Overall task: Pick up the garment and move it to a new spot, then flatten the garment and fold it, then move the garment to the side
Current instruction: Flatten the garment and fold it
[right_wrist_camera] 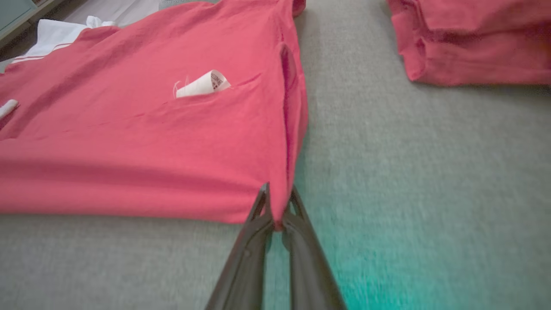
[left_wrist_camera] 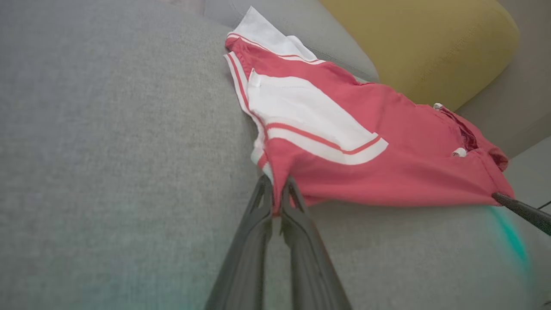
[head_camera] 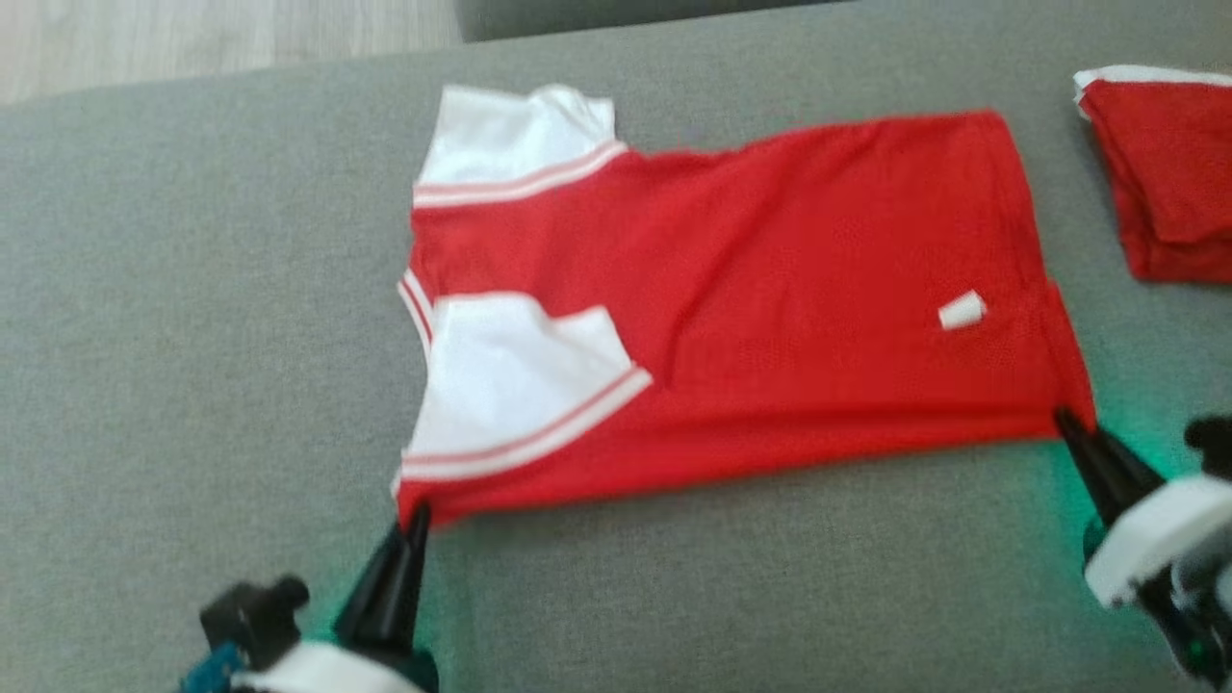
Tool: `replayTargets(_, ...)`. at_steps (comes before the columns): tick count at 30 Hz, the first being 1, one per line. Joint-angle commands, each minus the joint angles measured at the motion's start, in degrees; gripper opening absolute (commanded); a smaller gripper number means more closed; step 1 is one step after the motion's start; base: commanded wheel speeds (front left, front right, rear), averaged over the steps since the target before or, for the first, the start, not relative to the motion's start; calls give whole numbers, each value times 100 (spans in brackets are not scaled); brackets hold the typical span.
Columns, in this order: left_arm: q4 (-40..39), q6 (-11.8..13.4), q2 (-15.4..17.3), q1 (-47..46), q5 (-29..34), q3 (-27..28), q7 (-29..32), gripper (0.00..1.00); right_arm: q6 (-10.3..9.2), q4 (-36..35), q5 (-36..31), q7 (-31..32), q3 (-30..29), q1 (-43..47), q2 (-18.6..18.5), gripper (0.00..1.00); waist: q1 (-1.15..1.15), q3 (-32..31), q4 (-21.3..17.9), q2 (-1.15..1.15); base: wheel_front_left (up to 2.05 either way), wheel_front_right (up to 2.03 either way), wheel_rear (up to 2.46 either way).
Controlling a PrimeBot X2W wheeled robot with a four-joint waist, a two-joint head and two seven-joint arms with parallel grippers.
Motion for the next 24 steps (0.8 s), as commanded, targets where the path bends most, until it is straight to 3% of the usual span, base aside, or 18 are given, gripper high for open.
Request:
replayTargets(1, -245, 97, 197, 97, -46, 170, -98, 0, -5, -170, -27, -101, -102, 221, -315, 0, 1, -86, -25, 0, 0, 0, 0)
replayTargets(9, -676, 333, 293, 648, -82, 6, 31, 0, -5, -523, -158, 69, -494, 883, -279, 0, 1, -255, -46, 0, 0, 0, 0)
replayTargets(10, -708, 345, 301, 671, -94, -2, 52, 6, -5, -563, -189, 102, -550, 936, -249, 10, 1, -269, -47, 0, 0, 0, 0)
replayTargets(11, -727, 357, 312, 676, -98, -15, 86, 44, -5, -599, -226, 137, -602, 980, -218, 45, 1, -283, -48, 0, 0, 0, 0)
replayTargets(12, -737, 368, 319, 666, -100, -22, 118, 79, -5, -631, -268, 171, -652, 1017, -187, 100, 1, -299, -50, 0, 0, 0, 0)
replayTargets(13, -747, 398, 328, 646, -88, -15, 135, 100, -5, -655, -327, 183, -718, 1046, -161, 100, 1, -312, -54, 0, 0, 0, 0)
replayTargets(17, -838, 500, 441, 582, -47, -31, 321, 100, -5, -851, -527, 232, -970, 1124, -48, 100, 1, -323, -109, 0, 0, 0, 0)
replayTargets(24, -1491, 349, 874, -15, -107, 268, 677, 100, -5, -1443, -890, 161, -1442, 1195, 138, 100, 1, -119, -279, 0, 0, 0, 0)
